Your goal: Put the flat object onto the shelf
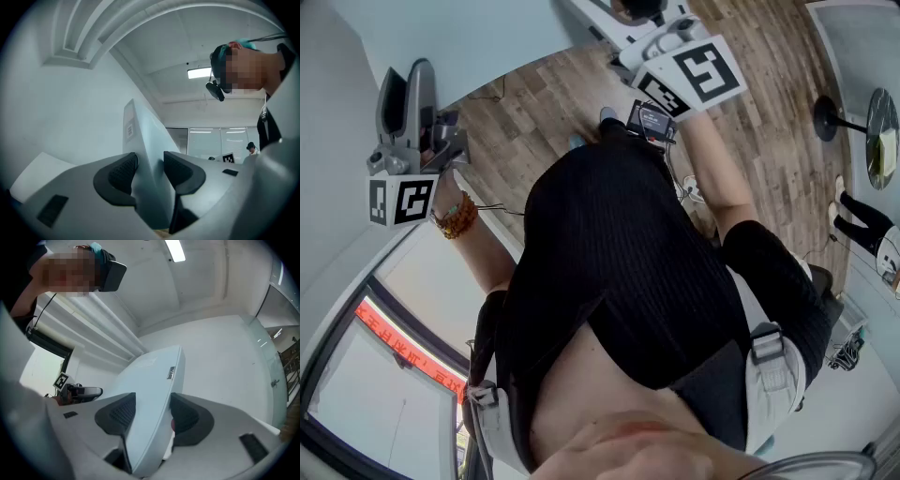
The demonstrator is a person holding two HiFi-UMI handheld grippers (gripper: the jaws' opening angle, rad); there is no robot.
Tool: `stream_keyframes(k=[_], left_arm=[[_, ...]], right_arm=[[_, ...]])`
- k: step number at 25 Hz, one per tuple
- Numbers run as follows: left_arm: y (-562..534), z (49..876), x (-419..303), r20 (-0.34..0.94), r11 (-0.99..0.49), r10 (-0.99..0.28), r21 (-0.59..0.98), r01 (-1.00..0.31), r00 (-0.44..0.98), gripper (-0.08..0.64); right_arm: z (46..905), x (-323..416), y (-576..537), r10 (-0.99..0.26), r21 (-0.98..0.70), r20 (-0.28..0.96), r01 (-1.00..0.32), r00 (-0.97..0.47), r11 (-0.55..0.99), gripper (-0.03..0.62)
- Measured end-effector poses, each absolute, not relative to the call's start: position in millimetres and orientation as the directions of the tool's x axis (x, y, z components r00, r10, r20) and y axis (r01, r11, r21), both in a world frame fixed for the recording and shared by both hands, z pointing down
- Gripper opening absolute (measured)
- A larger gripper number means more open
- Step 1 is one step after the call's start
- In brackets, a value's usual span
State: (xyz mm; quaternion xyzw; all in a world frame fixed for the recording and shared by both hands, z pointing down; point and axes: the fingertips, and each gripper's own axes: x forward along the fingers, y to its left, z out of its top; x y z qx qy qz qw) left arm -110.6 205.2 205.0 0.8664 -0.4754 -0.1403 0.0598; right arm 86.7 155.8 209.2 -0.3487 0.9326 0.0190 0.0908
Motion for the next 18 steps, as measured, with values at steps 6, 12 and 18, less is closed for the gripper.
stream_keyframes(k=[6,12,18], left_arm=[[210.8,205.6,-128.5,-0.198,-0.546,-0.837,0.247,-0.801,0.509,0.196],[212.9,208.5,-137.8,-0.207,-0.558,-0.829,0.253,-0.791,0.519,0.196],[196.3,214.8,-142.9,-0.203,-0.568,-0.823,0.269,-0.778,0.531,0.196]], right_arm=[[207.6,69.1,161.7,-0.646,-0.037,-0.186,-0.652,-0.741,0.758,0.232],[210.7,61.0,164.4,-0.653,-0.05,-0.186,-0.657,-0.734,0.752,0.232],[212.6,57.4,150.9,-0.669,-0.046,-0.179,-0.673,-0.721,0.738,0.232]])
